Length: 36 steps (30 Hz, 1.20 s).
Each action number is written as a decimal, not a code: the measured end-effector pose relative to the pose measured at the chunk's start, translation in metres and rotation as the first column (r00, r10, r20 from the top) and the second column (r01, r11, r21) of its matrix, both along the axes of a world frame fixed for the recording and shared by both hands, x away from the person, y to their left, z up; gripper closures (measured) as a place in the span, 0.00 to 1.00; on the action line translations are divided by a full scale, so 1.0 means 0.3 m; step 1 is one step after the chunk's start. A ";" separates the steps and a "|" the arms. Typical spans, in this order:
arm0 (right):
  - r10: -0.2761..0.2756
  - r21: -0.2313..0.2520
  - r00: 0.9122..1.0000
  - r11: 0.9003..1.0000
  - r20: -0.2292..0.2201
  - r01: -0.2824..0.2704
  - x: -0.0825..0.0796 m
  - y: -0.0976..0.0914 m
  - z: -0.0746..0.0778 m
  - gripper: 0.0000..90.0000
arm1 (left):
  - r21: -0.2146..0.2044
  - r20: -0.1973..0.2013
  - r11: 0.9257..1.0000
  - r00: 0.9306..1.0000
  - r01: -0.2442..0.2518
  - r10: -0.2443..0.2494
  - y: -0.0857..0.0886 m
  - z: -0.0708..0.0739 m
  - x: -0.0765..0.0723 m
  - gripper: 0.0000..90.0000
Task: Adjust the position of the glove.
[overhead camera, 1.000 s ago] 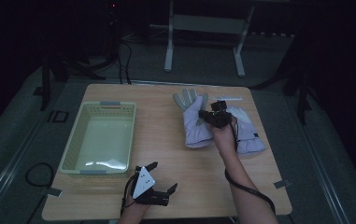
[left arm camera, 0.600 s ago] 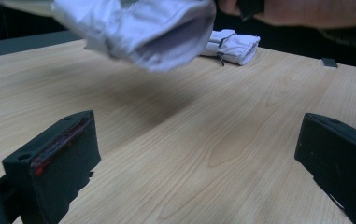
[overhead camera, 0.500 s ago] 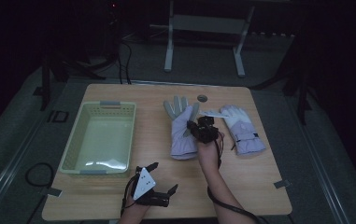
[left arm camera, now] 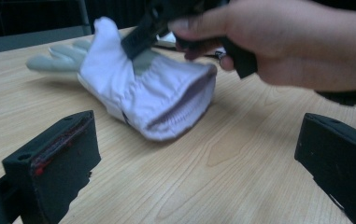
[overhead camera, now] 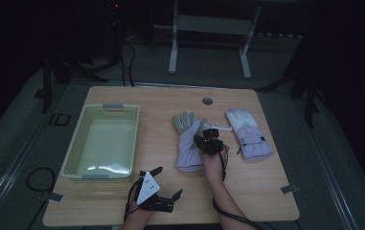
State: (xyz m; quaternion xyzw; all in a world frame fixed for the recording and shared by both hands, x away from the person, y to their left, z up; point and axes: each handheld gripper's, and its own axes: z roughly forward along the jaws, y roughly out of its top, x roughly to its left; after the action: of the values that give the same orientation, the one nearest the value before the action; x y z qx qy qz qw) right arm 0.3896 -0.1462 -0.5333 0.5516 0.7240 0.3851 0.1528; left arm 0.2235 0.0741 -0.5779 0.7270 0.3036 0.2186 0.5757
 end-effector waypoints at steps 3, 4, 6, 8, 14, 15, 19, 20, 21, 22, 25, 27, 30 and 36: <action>-0.006 -0.021 1.000 1.000 -0.015 0.005 0.003 -0.003 -0.040 0.96 | 0.001 0.001 1.000 1.000 -0.001 0.001 -0.001 0.000 -0.001 0.00; -0.005 -0.021 1.000 1.000 -0.013 0.005 0.003 -0.005 -0.044 0.96 | 0.001 0.001 1.000 1.000 -0.001 0.001 -0.001 0.000 -0.001 0.00; -0.003 -0.028 1.000 1.000 -0.012 0.003 0.002 -0.005 -0.050 0.96 | 0.000 0.000 1.000 1.000 -0.001 0.001 0.000 0.000 0.000 0.00; -0.001 -0.032 1.000 0.999 -0.010 0.001 0.001 -0.005 -0.051 0.96 | -0.001 -0.002 1.000 1.000 0.000 0.000 0.000 0.000 0.001 0.00; -0.003 -0.042 1.000 0.999 -0.004 0.003 -0.003 -0.007 -0.043 0.87 | -0.003 -0.004 1.000 1.000 0.001 -0.001 0.001 0.000 0.001 0.00; 0.000 -0.055 1.000 0.998 -0.001 0.000 -0.009 -0.007 -0.032 0.86 | -0.002 -0.005 1.000 1.000 0.001 -0.001 0.001 0.000 0.001 0.00; 0.041 -0.055 0.999 0.998 0.009 -0.040 -0.017 -0.025 0.016 0.73 | -0.002 -0.003 1.000 1.000 0.002 -0.002 0.001 0.000 0.001 0.00; 0.047 -0.056 0.999 0.997 0.014 -0.046 -0.018 -0.031 0.027 0.71 | -0.003 -0.003 1.000 1.000 0.001 -0.001 0.001 0.000 0.001 0.00; 0.058 -0.066 0.998 0.996 0.021 -0.056 -0.018 -0.039 0.043 0.69 | -0.003 -0.002 1.000 1.000 0.002 -0.002 0.001 0.000 0.001 0.00; 0.074 -0.077 0.997 0.994 0.030 -0.072 -0.018 -0.047 0.058 0.65 | -0.004 -0.002 1.000 1.000 0.002 -0.002 0.001 0.000 0.001 0.00; 0.114 -0.108 0.992 0.988 0.061 -0.107 -0.016 -0.088 0.105 0.62 | -0.006 -0.003 1.000 1.000 0.003 -0.003 0.001 0.000 0.001 0.00; 0.133 -0.101 0.988 0.987 0.075 -0.125 -0.011 -0.124 0.133 0.62 | -0.006 -0.005 1.000 1.000 0.004 -0.004 0.001 0.000 0.001 0.00; 0.161 -0.118 0.981 0.982 0.104 -0.149 -0.004 -0.181 0.167 0.59 | -0.005 -0.004 1.000 1.000 0.004 -0.004 0.001 0.000 0.001 0.00; 0.171 -0.125 0.974 0.980 0.151 -0.153 0.011 -0.298 0.216 0.54 | -0.005 -0.007 1.000 1.000 0.004 -0.004 0.001 0.000 0.001 0.00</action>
State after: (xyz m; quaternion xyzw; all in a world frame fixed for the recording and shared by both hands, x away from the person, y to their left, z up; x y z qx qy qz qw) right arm 0.3930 -0.2356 -0.4685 0.4482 0.7725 0.3981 0.2094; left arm 0.2239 0.0745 -0.5779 0.7271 0.3045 0.2142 0.5768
